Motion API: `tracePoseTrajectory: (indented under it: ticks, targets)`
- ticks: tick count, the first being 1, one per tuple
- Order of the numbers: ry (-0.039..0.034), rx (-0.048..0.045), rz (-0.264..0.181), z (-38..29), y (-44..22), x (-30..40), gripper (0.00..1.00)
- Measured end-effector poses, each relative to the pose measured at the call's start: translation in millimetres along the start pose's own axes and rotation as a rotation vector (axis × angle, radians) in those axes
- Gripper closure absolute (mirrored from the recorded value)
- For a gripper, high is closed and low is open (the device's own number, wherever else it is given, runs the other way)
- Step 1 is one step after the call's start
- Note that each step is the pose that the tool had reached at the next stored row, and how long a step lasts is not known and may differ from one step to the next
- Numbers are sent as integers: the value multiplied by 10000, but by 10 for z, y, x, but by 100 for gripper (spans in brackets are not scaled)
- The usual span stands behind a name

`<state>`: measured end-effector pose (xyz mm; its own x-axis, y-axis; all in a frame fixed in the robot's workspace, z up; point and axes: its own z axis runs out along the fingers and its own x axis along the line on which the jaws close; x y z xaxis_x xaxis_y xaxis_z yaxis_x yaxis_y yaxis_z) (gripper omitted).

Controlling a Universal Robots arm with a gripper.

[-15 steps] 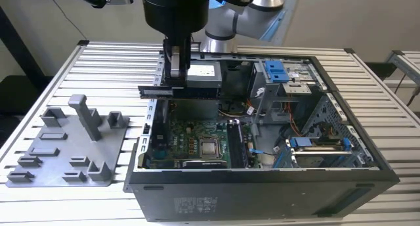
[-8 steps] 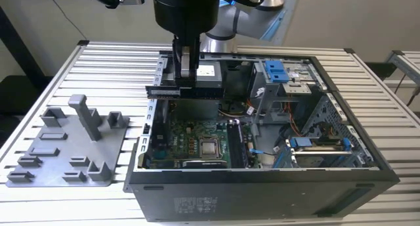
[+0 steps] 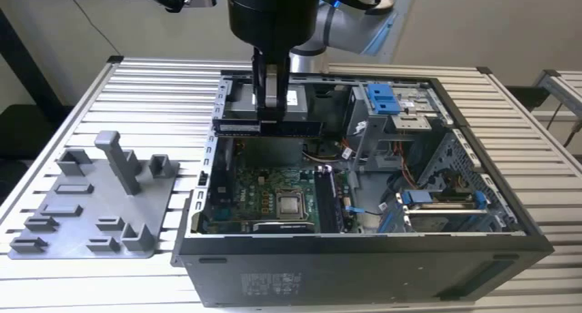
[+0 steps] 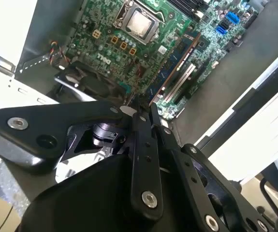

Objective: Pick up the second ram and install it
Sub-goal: 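Pick up the second ram and move it above second insertion slot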

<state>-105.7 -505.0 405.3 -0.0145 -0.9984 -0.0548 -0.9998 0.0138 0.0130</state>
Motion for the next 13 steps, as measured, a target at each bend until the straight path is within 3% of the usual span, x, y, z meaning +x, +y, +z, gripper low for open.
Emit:
tracePoseTrajectory:
  ticks: [13]
  targets:
    - [0, 0, -1, -2, -203, -3, 86]
